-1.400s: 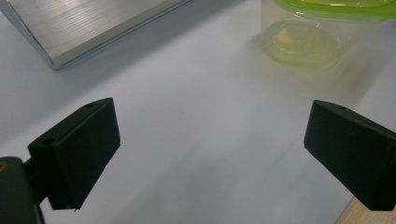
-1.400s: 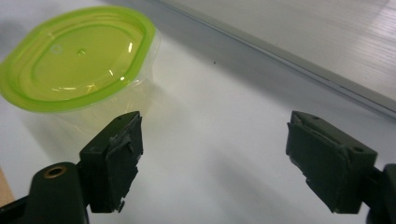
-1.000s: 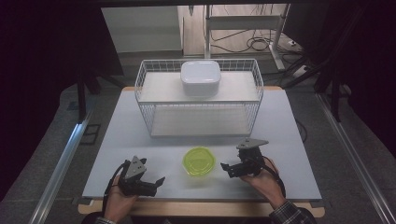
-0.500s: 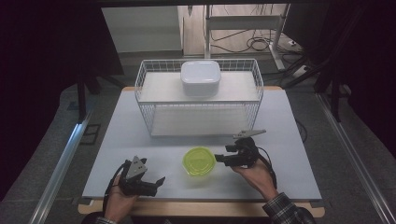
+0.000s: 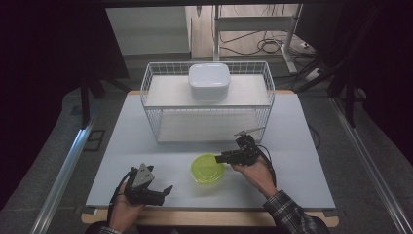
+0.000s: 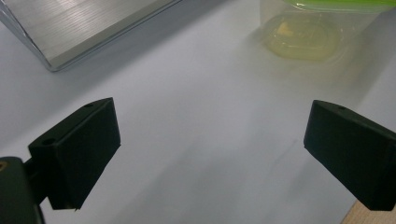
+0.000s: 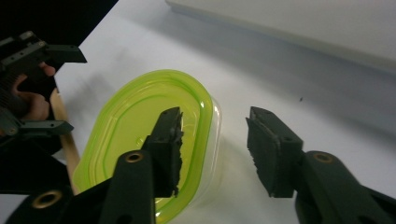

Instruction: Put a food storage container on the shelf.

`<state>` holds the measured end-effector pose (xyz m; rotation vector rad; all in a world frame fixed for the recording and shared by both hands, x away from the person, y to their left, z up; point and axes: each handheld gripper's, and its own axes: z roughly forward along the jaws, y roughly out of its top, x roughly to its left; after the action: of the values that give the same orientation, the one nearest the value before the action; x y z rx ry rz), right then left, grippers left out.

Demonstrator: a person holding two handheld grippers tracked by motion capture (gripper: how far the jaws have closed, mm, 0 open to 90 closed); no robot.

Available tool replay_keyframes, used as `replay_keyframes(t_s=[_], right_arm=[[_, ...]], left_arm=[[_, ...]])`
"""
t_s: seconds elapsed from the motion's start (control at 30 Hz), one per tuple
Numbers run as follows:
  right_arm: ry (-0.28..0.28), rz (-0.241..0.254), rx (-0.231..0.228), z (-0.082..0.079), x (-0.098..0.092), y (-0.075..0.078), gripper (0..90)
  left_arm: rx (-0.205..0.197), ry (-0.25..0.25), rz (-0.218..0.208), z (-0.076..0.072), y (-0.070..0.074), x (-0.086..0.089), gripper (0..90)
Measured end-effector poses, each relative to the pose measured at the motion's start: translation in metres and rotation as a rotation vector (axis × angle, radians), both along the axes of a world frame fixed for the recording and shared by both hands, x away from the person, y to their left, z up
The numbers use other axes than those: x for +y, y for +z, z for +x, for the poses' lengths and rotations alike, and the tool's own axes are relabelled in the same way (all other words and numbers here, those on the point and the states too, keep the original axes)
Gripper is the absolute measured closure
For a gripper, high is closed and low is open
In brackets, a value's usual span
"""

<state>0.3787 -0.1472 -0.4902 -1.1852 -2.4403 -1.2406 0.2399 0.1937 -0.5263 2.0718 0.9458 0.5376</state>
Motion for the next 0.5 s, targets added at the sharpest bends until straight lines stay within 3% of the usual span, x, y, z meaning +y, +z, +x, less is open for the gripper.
replay_keyframes(t_s=[0.23,0.37,0.5], right_arm=[[-0.009,0.041,0.115,0.0052,-0.0034,-0.0080,67.4],[-0.007,0.086,0.177,0.0060,-0.0046,-0.0090,78.6],[-0.009,0.093,0.192,0.0044,-0.0050,-0.0084,80.5]], left_arm=[[-0.002,-0.004,0.003,-0.0001,0.0000,-0.0005,3.3],[-0.001,-0.005,0.005,-0.0002,-0.0001,-0.0011,3.2],[-0.003,-0.006,0.007,-0.0002,-0.0002,-0.0013,3.3]])
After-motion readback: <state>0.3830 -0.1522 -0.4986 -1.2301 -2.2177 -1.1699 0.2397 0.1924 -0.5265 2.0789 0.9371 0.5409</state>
